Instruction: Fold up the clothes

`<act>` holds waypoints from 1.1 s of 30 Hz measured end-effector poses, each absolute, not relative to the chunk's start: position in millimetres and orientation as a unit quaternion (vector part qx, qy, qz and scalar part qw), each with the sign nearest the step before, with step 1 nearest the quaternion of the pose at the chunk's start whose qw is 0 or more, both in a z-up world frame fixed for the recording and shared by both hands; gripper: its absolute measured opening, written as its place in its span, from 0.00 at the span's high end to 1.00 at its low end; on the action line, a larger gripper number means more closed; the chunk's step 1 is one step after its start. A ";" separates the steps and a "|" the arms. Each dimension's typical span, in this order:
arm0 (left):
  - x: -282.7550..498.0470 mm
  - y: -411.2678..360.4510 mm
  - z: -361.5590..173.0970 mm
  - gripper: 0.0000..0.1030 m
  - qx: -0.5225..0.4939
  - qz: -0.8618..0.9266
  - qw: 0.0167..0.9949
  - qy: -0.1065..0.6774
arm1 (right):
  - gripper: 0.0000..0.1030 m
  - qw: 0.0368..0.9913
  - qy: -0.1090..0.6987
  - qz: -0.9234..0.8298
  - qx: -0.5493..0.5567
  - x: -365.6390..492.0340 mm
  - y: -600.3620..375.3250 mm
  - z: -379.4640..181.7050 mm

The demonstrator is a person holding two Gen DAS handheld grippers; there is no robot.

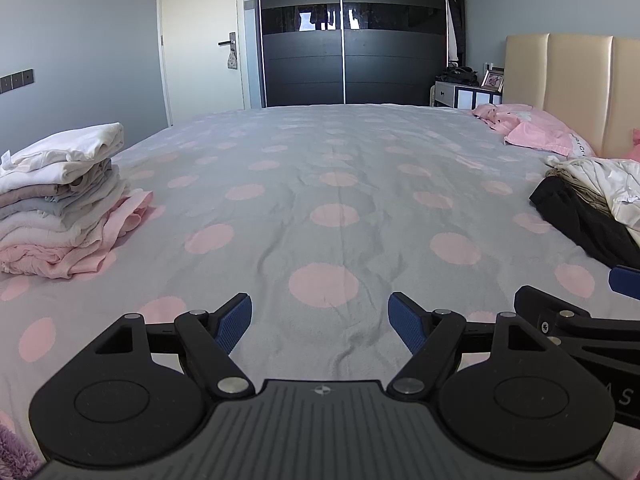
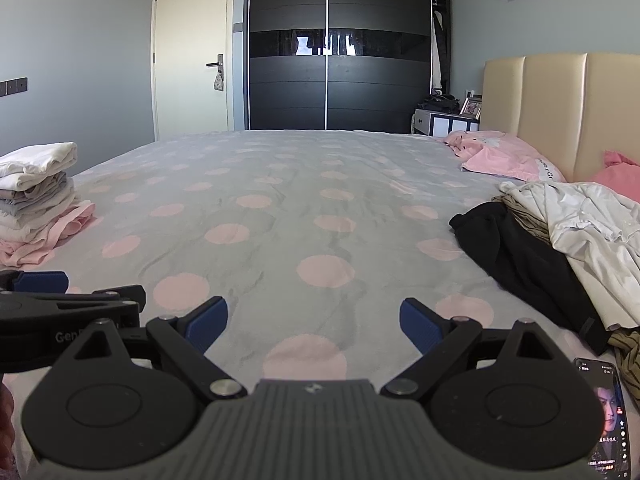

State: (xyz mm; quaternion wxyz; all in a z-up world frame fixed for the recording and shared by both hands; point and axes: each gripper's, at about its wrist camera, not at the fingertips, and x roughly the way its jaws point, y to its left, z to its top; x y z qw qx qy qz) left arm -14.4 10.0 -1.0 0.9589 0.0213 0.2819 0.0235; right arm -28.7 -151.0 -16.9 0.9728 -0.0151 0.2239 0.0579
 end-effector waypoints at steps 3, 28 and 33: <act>-14.7 10.7 -0.7 0.28 0.020 0.024 0.959 0.283 | 0.09 0.973 0.223 0.058 -0.016 -29.2 -150.7 -16.9; -16.6 14.1 2.0 0.28 0.018 0.021 0.959 0.281 | 0.08 0.974 0.216 0.060 -0.020 -35.9 -148.6 -14.5; -16.7 14.3 2.1 0.28 0.017 0.021 0.959 0.282 | 0.09 0.974 0.218 0.061 -0.020 -35.9 -148.6 -13.9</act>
